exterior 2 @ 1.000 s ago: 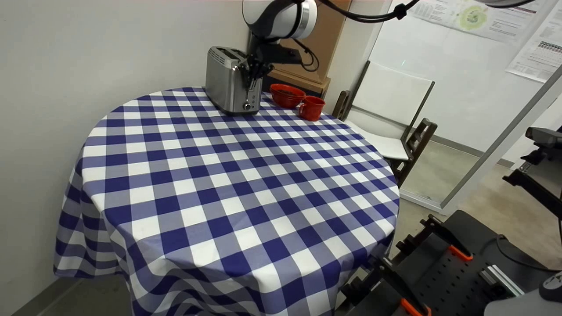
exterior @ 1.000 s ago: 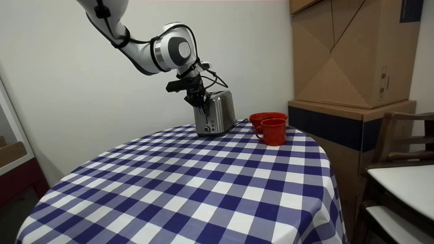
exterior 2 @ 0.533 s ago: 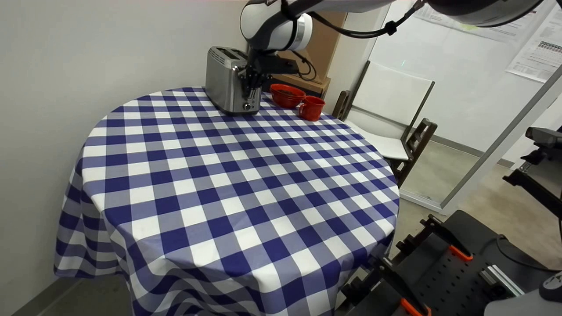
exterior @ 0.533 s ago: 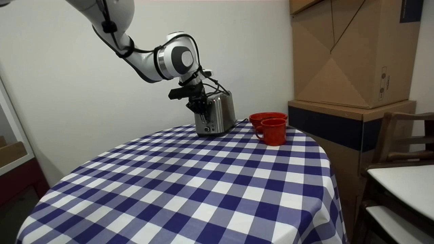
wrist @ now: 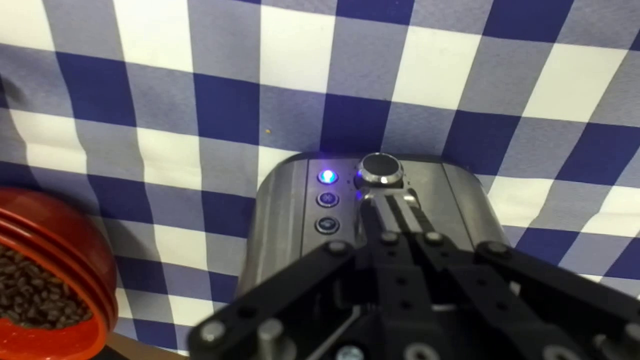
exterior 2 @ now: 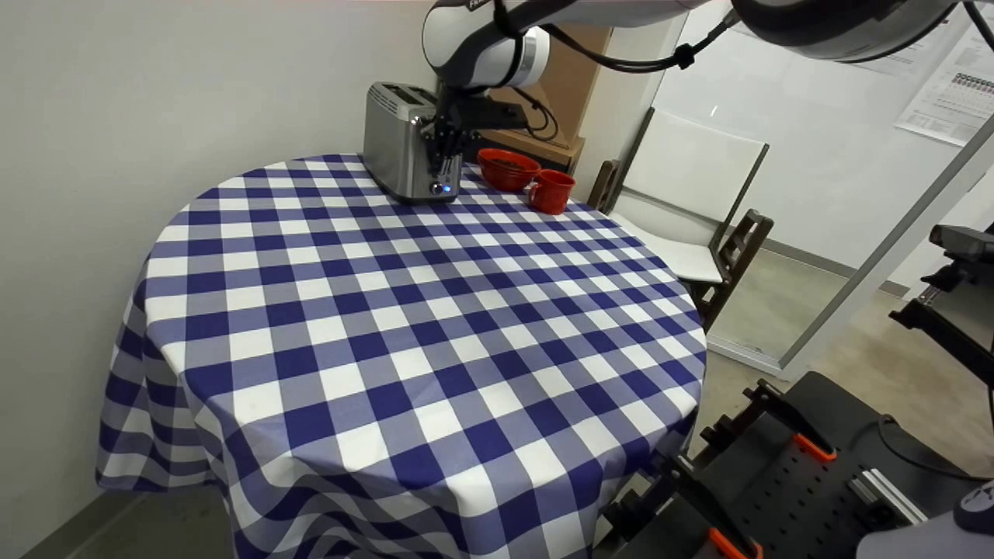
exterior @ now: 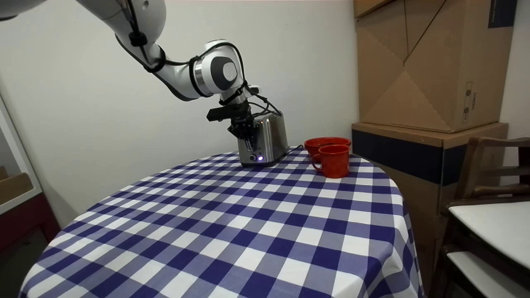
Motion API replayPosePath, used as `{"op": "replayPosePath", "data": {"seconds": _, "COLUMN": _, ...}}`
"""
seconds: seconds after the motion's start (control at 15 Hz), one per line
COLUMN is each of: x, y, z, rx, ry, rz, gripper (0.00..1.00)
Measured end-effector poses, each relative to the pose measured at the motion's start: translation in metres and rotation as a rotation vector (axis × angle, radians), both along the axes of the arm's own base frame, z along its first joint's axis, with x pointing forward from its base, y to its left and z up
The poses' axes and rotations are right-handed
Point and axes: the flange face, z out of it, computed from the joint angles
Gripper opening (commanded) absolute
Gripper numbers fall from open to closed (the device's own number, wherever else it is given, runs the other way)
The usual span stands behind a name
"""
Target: Push the lever on the toaster downwards
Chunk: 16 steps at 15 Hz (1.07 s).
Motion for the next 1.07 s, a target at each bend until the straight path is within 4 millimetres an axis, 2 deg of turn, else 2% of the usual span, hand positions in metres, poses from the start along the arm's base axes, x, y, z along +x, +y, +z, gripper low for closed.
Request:
{"op": "replayPosePath", "data": {"seconds": 0.07, "x": 0.0, "y": 0.001, "z": 0.001, "rx": 0.004, "ry": 0.004, "rz": -0.001, "gripper": 0.26}}
{"op": "replayPosePath", "data": {"seconds": 0.13, "x": 0.0, "y": 0.002, "z": 0.001, "rx": 0.013, "ry": 0.012, "rz": -0.004, "gripper": 0.27}}
{"op": "replayPosePath", "data": {"seconds": 0.33, "x": 0.003, "y": 0.007, "z": 0.013, "rx": 0.052, "ry": 0.024, "rz": -0.017, "gripper": 0.48}}
{"op": "replayPosePath", "data": {"seconds": 0.73, "x": 0.009, "y": 0.007, "z": 0.088, "rx": 0.079, "ry": -0.034, "rz": -0.065, "gripper": 0.92}}
{"op": "replayPosePath", "data": {"seconds": 0.87, "x": 0.006, "y": 0.003, "z": 0.111, "rx": 0.085, "ry": -0.048, "rz": -0.089, "gripper": 1.0}}
{"op": "replayPosePath", "data": {"seconds": 1.07, "x": -0.005, "y": -0.008, "z": 0.132, "rx": 0.086, "ry": -0.046, "rz": -0.123, "gripper": 1.0}}
